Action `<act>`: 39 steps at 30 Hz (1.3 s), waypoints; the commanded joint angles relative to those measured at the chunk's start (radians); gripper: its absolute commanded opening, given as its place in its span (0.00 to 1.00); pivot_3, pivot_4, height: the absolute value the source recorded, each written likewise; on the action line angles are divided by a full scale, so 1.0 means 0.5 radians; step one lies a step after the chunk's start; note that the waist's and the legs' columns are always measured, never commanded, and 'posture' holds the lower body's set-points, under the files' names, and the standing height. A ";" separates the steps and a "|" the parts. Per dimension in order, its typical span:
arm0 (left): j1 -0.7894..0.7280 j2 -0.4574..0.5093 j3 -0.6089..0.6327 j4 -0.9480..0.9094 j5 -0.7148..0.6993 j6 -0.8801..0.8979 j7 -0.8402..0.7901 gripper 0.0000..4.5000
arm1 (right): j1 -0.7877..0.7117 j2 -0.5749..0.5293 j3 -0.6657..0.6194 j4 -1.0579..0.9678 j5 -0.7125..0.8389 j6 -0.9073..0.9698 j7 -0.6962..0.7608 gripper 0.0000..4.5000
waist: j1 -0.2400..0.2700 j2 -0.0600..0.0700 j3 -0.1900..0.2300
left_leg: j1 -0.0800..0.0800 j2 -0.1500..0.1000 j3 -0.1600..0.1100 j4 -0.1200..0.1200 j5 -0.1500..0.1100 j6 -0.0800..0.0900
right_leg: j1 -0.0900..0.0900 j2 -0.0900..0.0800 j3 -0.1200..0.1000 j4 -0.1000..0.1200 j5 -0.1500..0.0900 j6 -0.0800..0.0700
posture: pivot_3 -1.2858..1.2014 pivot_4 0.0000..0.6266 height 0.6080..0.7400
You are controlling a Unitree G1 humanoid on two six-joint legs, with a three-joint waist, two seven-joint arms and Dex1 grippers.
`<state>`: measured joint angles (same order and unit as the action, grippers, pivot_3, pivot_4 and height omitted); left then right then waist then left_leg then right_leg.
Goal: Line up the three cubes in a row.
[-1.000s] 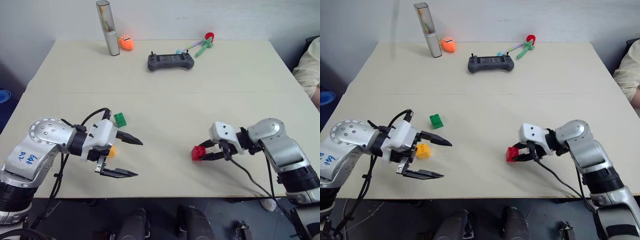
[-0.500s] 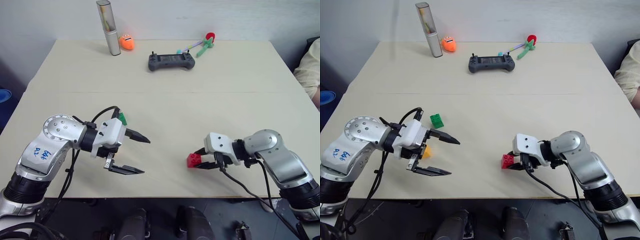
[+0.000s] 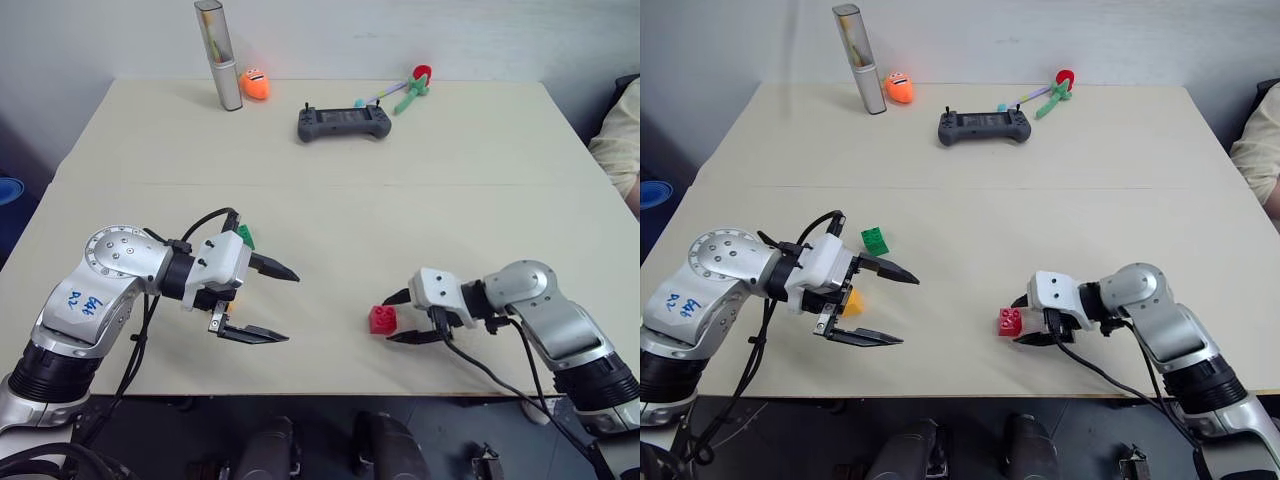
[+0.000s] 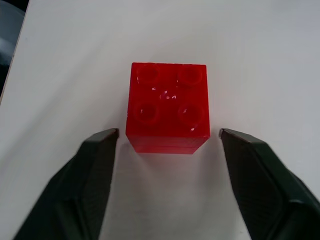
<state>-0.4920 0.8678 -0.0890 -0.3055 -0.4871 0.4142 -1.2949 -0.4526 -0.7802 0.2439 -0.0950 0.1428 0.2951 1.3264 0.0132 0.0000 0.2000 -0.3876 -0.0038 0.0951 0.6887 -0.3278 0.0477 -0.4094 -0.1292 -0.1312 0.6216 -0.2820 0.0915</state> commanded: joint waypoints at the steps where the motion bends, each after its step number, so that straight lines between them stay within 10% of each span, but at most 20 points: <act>1: 0.042 0.024 0.071 -0.045 -0.023 0.010 0.021 1.00 | -0.071 -0.006 -0.058 -0.088 0.099 0.096 0.009 0.96 | 0.000 0.000 0.000 | 0.000 0.000 0.000 0.000 0.000 0.000 | 0.000 0.000 0.000 0.000 0.000 0.000 | 0.52 0.24 1.00; 18: 1.159 -0.066 1.217 -0.030 0.080 0.014 0.744 1.00 | -0.027 -0.116 -0.635 -0.474 0.727 0.548 -0.227 0.99 | -0.004 -0.001 0.000 | 0.001 0.004 -0.002 -0.004 -0.005 -0.001 | 0.000 -0.011 0.001 -0.007 0.000 0.000 | 0.52 0.24 1.00; 27: 0.435 0.150 0.763 0.535 0.201 -0.118 0.489 1.00 | -0.011 -0.088 -0.580 -0.539 0.769 0.517 -0.281 0.99 | 0.019 -0.002 -0.001 | 0.001 0.000 -0.001 -0.004 -0.005 -0.001 | -0.001 -0.011 0.000 -0.002 0.001 0.000 | 0.52 0.24 1.00; 39: -0.714 -0.246 0.067 1.943 0.746 -0.744 0.378 1.00 | 0.108 -0.073 -0.640 -0.764 0.906 0.592 -0.443 0.99 | 0.027 -0.008 -0.002 | 0.001 -0.003 0.012 -0.006 -0.001 0.006 | -0.005 0.003 -0.009 -0.001 0.003 0.005 | 0.52 0.24 1.00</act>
<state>-0.8096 0.7471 -0.0396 0.6011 -0.1558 0.1010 -1.1132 -0.3954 -0.8134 -0.0479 -0.4349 0.5735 0.5905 1.1217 0.0268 -0.0037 0.1991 -0.3872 -0.0054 0.1014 0.6861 -0.3279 0.0510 -0.4118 -0.1279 -0.1356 0.6208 -0.2802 0.0944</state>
